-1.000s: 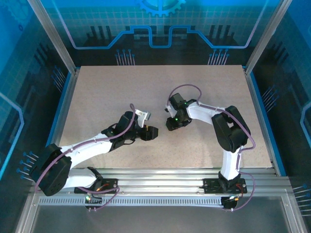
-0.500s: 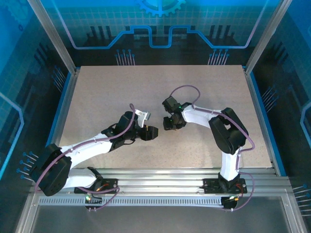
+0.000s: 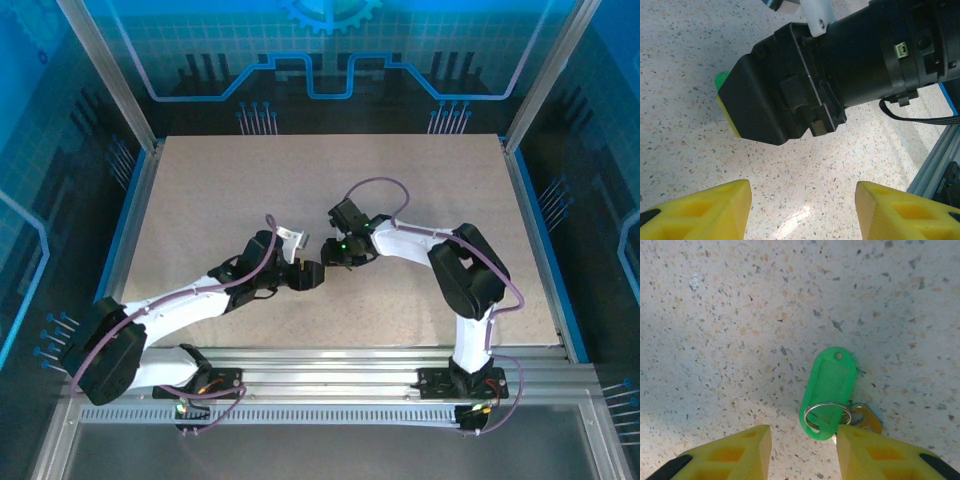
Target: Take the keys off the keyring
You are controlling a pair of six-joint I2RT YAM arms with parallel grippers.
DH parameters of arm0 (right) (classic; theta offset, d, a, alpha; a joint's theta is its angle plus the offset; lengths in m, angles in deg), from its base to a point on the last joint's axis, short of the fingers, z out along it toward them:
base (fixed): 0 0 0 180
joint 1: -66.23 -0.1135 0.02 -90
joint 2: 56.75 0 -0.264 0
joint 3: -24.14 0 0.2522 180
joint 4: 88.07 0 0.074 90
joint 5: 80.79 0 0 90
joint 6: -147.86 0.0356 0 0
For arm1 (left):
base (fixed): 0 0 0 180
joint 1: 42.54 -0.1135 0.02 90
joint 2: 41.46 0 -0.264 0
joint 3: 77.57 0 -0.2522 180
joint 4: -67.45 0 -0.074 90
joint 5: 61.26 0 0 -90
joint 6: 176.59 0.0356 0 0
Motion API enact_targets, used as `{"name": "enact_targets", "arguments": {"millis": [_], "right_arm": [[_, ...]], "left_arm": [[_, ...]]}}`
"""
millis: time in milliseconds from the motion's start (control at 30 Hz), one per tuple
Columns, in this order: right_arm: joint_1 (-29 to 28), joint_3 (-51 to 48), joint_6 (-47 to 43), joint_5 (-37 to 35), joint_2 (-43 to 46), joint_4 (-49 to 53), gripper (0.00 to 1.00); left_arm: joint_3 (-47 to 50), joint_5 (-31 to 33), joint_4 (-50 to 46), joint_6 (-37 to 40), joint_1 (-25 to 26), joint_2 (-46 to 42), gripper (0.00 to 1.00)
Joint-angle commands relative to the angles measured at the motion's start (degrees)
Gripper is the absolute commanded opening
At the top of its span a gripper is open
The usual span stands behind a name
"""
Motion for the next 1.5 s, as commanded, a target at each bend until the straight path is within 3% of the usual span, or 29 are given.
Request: {"name": "enact_targets", "arguments": {"millis": [0, 200, 400, 633, 1133, 1333, 1467], "right_arm": [[-0.4, 0.6, -7.5, -3.4, 4.2, 2.8, 0.44], [2.0, -0.8, -21.3, -1.7, 5.7, 0.3, 0.49], [4.1, 0.8, -26.1, 5.0, 2.2, -1.7, 0.47], [4.2, -0.5, -27.7, 8.8, -1.0, -5.4, 0.48], [2.3, -2.9, -29.7, 5.2, -2.8, -5.8, 0.49], [1.5, -3.7, -29.6, 3.2, -3.4, -6.4, 0.37], [1.4, -6.1, -28.3, 2.9, -1.4, -8.5, 0.37]], "left_arm": [[0.5, 0.2, 0.3, 0.0, -0.5, -2.2, 0.58], [0.0, 0.3, -0.6, 0.1, -0.5, -2.6, 0.58], [-0.8, 0.1, -1.5, 0.2, -0.5, -3.1, 0.59], [-1.2, 0.2, -3.0, 0.8, -0.6, -4.4, 0.59], [-0.4, 0.2, -2.7, 0.6, -1.3, -4.4, 0.59], [0.0, 0.3, -2.6, 0.5, -1.3, -4.8, 0.59], [0.2, 0.4, -2.7, 0.5, -1.4, -5.0, 0.59]]}}
